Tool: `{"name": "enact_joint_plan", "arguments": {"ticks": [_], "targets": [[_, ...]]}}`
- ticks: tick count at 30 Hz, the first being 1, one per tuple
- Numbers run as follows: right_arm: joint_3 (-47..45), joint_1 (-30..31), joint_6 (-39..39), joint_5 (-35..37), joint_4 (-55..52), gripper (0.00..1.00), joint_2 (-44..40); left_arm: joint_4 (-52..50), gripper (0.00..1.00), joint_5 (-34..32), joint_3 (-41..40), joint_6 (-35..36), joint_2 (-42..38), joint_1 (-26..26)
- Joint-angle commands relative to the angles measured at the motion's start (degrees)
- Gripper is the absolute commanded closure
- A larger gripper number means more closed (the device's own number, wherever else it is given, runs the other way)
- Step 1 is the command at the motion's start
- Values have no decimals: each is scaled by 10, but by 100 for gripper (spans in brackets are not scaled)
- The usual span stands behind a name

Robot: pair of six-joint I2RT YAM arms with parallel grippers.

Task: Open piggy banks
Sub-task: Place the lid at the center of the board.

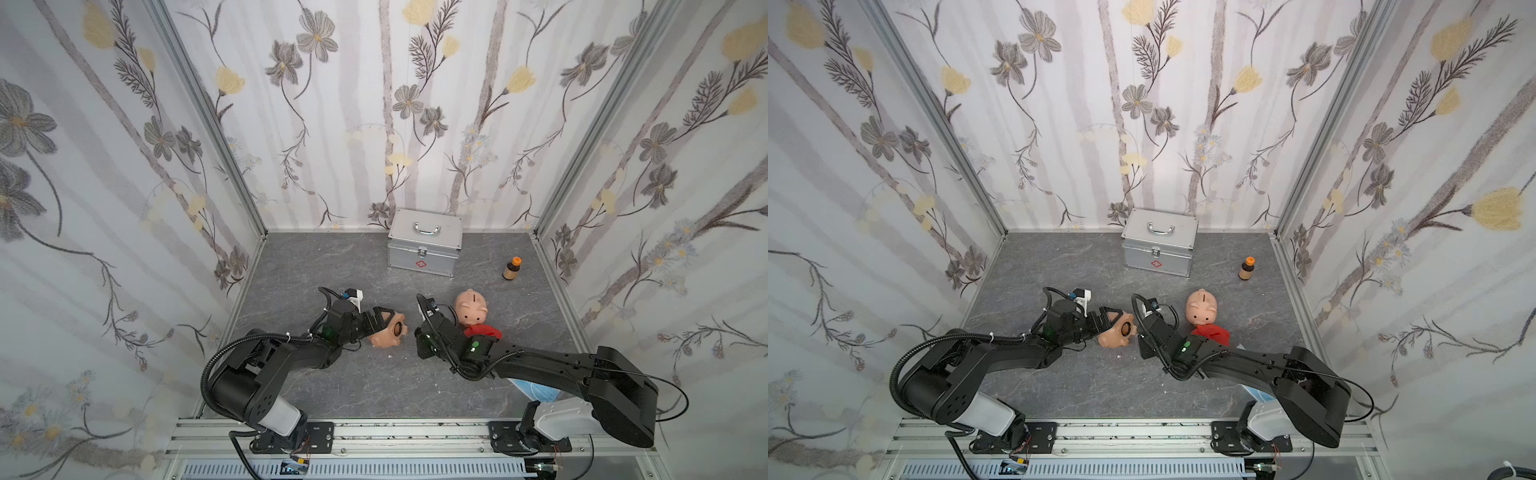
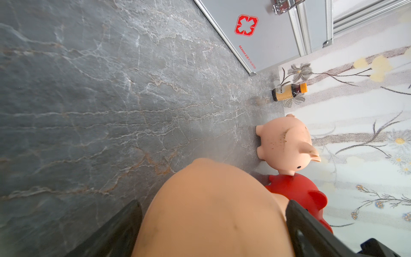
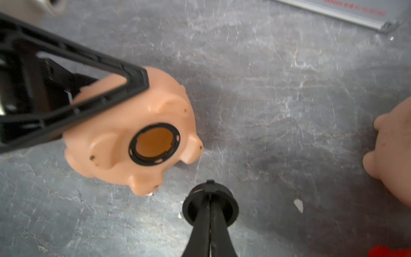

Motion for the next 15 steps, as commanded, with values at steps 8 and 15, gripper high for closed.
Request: {"name": "enact_joint_plan", "arguments": {"ticks": [8,15], "targets": [[92,-20,64,-138,-167,100,69,-104,0,-25,8,14,-13,-3],[103,-34,71,-134,-205,100,92,-114,0,-31,14,16,-18,-5]]}}
